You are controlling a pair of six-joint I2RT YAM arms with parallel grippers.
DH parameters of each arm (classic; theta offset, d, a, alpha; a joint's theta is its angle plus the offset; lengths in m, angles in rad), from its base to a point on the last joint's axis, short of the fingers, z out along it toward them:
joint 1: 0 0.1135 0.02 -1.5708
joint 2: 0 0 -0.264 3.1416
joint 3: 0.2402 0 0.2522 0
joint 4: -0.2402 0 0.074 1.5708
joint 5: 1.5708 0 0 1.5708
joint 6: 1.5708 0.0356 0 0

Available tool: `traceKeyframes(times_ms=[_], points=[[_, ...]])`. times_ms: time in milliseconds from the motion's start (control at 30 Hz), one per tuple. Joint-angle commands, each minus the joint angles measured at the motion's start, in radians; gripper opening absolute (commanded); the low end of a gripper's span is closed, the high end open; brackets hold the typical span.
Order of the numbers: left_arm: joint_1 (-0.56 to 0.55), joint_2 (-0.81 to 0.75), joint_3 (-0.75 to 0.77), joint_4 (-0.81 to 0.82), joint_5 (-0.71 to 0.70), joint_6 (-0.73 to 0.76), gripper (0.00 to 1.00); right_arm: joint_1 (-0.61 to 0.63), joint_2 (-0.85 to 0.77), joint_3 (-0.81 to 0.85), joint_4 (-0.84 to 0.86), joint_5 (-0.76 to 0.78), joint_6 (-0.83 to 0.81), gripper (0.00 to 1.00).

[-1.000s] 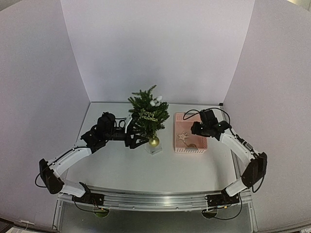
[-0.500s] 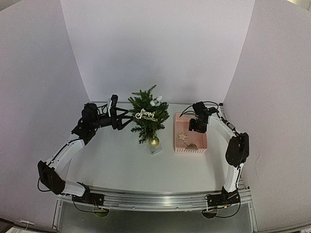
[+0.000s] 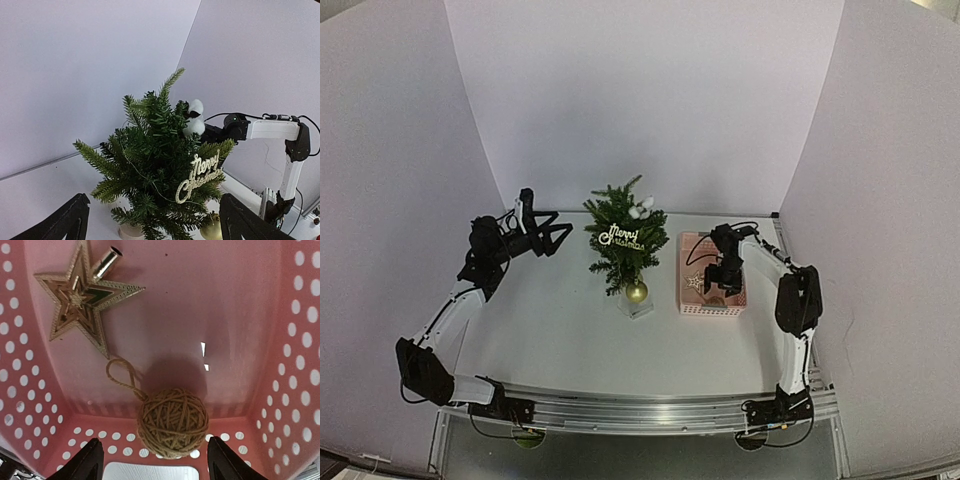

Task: Decorate the small christmas tree

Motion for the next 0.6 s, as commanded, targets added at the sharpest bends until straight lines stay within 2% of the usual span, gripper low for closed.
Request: traceKeyframes(times_ms=[0,100,200,500,567], points=[[0.024,-0.021,-0.003,0.067,-0.029,-0.010,0.91,-0.002,0.045,0.014,-0.035,-0.015,-0.009,0.69],[0.037,-0.019,-0.001,0.057,-0.033,-0.007,0.91,-0.002,0.078,0.027,-0.036,-0.011,-0.007,0.67],[0.047,-0.017,-0.001,0.057,-0.038,-0.006,0.91,-0.002,0.096,0.038,-0.041,-0.030,-0.004,0.58],[0.049,0.009,0.001,0.091,-0.040,-0.018,0.91,-0.003,0.088,0.037,-0.069,-0.054,-0.013,0.60],[0.048,0.014,0.003,0.091,-0.037,-0.015,0.91,-0.003,0.094,0.045,-0.070,-0.064,-0.015,0.52]])
